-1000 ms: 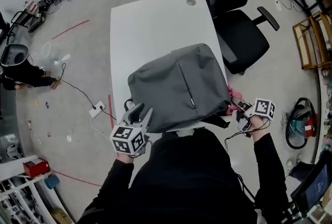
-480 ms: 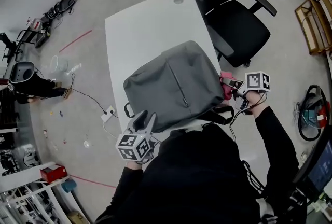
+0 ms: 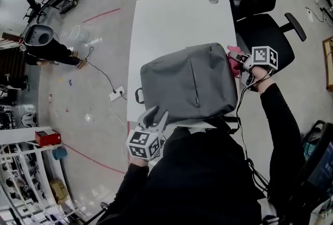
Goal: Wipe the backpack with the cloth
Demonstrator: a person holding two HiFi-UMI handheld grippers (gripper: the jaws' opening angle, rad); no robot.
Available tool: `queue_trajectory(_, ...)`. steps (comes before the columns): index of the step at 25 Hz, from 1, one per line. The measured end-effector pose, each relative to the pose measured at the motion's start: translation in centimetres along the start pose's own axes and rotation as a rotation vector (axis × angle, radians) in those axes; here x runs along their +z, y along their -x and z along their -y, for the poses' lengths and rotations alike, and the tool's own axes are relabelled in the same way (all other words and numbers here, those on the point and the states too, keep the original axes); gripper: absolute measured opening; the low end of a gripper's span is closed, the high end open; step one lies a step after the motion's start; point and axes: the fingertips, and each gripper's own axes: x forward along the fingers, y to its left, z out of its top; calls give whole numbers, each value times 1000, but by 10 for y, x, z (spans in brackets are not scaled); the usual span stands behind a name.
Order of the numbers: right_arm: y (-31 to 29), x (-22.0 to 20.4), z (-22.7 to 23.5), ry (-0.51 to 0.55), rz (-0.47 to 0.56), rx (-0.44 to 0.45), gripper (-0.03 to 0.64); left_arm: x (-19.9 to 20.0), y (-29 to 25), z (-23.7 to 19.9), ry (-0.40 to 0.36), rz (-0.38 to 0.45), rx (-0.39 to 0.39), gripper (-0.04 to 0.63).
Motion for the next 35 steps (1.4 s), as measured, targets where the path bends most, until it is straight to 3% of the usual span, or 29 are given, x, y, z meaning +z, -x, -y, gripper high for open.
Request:
queue_trajectory(5,1,-20,-8,10,-1,-7,161,8,1,-4,12,14,-42,160)
queue_trajectory(12,47,-106,27,-104,18,-103,161,0,-13,-13,-13,-46,-172,160)
queue_trajectory(18,87,-176,40,-274,138,-175,161,6,-22,-15,-94,-58,-322,160)
queue_trajectory(22,102,-210,30,-338,296,-216,160,3,-22,-32,-109,-58,-381,160)
queue_trajectory(25,100,-232,10,-290,395,-261,161,-2,-19,-52,-112,-41,-398,160)
queue_trajectory(27,85,-252,-6,-246,383,-295,161,2,-14,-68,-124,13,-396,160)
queue_trajectory(30,47,-290,-36,-116,268,-328,161,6,-7,-89,-157,78,-397,160)
queue_trajectory(35,-15,-351,-77,156,-9,-350,161,-6,-2,-115,-157,55,-368,160)
